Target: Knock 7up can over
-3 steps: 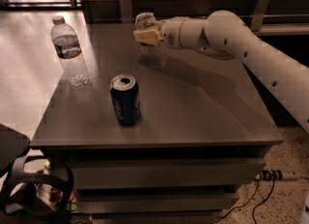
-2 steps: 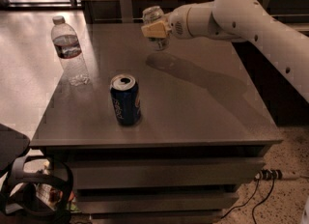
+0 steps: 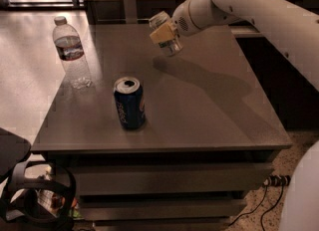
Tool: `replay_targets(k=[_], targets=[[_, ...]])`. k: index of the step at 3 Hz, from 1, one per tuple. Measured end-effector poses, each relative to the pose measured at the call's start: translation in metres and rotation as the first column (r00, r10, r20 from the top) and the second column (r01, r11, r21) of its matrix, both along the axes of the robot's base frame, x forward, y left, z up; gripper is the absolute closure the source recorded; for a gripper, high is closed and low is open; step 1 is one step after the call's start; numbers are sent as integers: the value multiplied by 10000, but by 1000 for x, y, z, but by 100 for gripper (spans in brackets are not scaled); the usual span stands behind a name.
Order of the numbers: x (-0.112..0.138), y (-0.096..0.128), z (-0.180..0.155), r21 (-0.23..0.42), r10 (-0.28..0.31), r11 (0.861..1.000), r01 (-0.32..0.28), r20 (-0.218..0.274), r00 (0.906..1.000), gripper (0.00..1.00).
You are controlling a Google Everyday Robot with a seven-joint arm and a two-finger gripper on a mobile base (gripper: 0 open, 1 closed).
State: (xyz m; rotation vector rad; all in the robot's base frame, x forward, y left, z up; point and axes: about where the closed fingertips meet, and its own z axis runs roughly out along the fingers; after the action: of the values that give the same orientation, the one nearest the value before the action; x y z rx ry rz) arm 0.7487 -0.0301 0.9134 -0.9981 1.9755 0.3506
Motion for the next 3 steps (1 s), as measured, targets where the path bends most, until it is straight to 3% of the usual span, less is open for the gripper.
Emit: replay_targets(k=[1, 2, 3], targets=[[-3, -2, -21, -1222, -193, 9925, 107, -690, 9974, 100], [1, 8, -40, -2393, -200, 9709, -62, -1069, 9941, 100], [6, 30, -63, -3273, 175, 9425, -676, -1536, 9880, 100]])
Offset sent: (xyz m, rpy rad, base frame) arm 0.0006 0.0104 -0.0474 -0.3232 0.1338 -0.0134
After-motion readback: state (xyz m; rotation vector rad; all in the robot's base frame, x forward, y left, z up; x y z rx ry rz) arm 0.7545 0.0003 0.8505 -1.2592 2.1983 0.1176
